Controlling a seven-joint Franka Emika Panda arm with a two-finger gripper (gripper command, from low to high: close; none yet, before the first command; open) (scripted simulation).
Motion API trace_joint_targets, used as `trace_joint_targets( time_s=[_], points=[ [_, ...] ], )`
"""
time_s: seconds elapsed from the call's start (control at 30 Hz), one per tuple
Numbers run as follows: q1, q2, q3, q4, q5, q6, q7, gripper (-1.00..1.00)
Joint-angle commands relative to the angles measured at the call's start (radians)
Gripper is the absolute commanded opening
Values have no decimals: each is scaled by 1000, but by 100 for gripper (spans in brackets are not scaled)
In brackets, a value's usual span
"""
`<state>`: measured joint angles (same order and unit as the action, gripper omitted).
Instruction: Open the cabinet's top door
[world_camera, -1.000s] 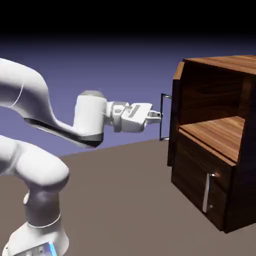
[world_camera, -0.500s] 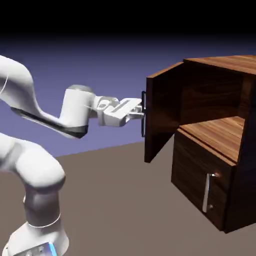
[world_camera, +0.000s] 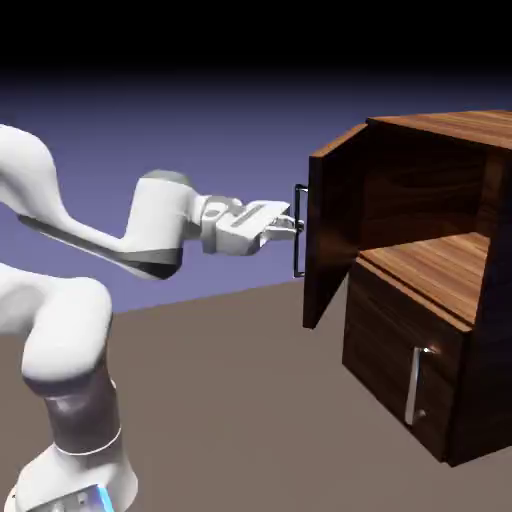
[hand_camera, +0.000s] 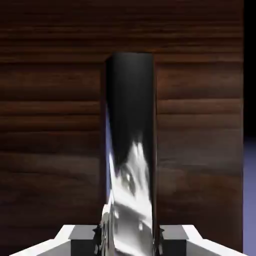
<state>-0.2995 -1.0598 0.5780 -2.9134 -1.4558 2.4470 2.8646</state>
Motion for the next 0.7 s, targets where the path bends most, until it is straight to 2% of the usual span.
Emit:
trace_joint_targets(
  time_s=[0.0,0.33,0.67],
  points=[
    [14,-3,19,1,51,-30,-22,-100],
    [89,59,283,123,464,-432,-148,-100],
    [-125,187,626,445,737,-853,-171,-100]
  ],
)
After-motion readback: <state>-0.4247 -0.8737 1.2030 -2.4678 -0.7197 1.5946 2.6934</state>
